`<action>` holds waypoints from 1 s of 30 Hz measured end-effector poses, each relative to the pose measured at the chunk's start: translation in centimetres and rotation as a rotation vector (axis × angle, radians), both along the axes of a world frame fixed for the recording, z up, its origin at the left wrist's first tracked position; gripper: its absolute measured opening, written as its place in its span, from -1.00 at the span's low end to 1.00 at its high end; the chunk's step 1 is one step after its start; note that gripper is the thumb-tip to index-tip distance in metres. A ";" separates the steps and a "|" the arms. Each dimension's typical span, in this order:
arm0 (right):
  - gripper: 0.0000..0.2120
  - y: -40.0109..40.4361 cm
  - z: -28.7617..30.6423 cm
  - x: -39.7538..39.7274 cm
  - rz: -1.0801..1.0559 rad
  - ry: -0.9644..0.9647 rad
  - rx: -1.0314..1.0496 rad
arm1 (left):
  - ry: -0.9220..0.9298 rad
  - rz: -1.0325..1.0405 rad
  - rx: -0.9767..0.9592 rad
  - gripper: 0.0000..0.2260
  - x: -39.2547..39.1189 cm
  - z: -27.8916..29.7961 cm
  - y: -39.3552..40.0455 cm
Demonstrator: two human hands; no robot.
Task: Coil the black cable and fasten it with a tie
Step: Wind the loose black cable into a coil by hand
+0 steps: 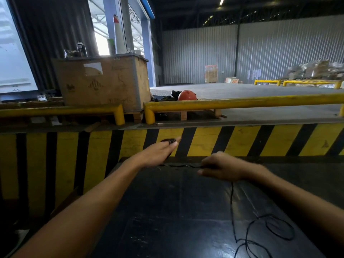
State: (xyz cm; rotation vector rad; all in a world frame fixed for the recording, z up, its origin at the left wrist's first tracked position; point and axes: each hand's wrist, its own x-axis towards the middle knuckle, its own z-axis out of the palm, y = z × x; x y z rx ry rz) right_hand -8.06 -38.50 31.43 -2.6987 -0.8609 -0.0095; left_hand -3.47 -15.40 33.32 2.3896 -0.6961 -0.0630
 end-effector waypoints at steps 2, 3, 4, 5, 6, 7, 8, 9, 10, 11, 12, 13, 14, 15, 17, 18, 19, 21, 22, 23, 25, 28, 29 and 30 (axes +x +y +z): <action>-0.85 -2.0 2.3 0.4 -0.018 -0.059 0.065 | 0.118 -0.038 0.173 -0.60 -0.6 -0.8 0.3; -0.87 -2.9 3.2 0.6 -0.037 -0.072 0.113 | 0.183 -0.065 0.248 -0.61 -1.1 -1.0 0.3; -0.88 -3.6 4.0 0.8 -0.059 -0.093 0.154 | 0.240 -0.091 0.291 -0.62 -1.6 -0.9 0.1; -0.88 -4.0 4.5 1.1 -0.078 -0.136 0.187 | 0.289 -0.111 0.314 -0.63 -2.1 -0.8 -0.2; -0.88 -4.1 4.8 1.4 -0.096 -0.197 0.219 | 0.334 -0.137 0.325 -0.64 -2.7 -0.6 -0.6; -0.87 -4.0 4.8 1.8 -0.114 -0.263 0.270 | 0.388 -0.176 0.311 -0.62 -3.1 -0.4 -0.9; -0.86 -3.7 4.6 2.1 -0.142 -0.327 0.337 | 0.470 -0.241 0.260 -0.59 -3.4 -0.3 -1.3; -0.84 -3.3 4.3 2.3 -0.174 -0.382 0.412 | 0.576 -0.335 0.157 -0.59 -3.9 -0.1 -1.8; -0.83 -2.8 3.9 2.2 -0.198 -0.406 0.489 | 0.680 -0.437 0.008 -0.63 -4.4 0.3 -2.3; -0.85 -2.2 3.3 2.2 -0.191 -0.384 0.561 | 0.759 -0.526 -0.169 -0.66 -4.8 0.9 -2.7; -0.89 -1.5 2.5 2.0 -0.147 -0.320 0.615 | 0.803 -0.592 -0.350 -0.67 -5.0 1.8 -3.1; -0.84 -0.6 1.4 1.6 -0.092 -0.245 0.644 | 0.813 -0.635 -0.514 -0.67 -5.1 2.7 -3.5; -0.75 0.4 -0.1 1.3 -0.069 -0.166 0.651 | 0.797 -0.655 -0.655 -0.66 -5.1 3.7 -3.8; -0.68 1.4 -1.7 0.8 -0.084 -0.085 0.649 | 0.760 -0.648 -0.770 -0.65 -4.9 4.5 -4.0; -0.49 2.9 -4.6 0.1 -0.138 0.031 0.575 | 0.636 -0.575 -0.930 -0.66 -4.2 5.7 -4.0; -0.45 3.4 -5.5 -0.2 -0.132 0.062 0.524 | 0.560 -0.518 -0.964 -0.66 -3.6 5.9 -3.9; -0.44 3.3 -6.0 -0.4 -0.122 0.076 0.480 | 0.462 -0.443 -0.947 -0.66 -2.9 5.9 -3.7; -0.55 2.5 -5.1 -0.4 -0.103 0.055 0.367 | 0.170 -0.258 -0.702 -0.62 -1.6 5.1 -2.8; -0.63 1.9 -4.1 -0.2 -0.089 0.026 0.304 | 0.026 -0.171 -0.511 -0.60 -0.9 4.4 -2.3; -0.71 1.1 -2.8 0.0 -0.082 -0.010 0.250 | -0.066 -0.105 -0.321 -0.59 -0.2 3.5 -1.7; -0.80 -0.6 0.0 0.2 -0.102 -0.096 0.182 | -0.069 -0.059 -0.021 -0.59 0.8 1.4 -0.5; -0.86 -3.0 4.0 0.3 -0.170 -0.245 0.235 | 0.130 -0.034 0.278 -0.62 0.8 -1.2 0.5; -0.87 -3.6 4.9 0.5 -0.198 -0.307 0.261 | 0.200 -0.042 0.313 -0.63 0.4 -1.5 0.6; -0.87 -4.1 5.6 0.7 -0.225 -0.371 0.280 | 0.265 -0.065 0.312 -0.63 0.0 -1.5 0.6</action>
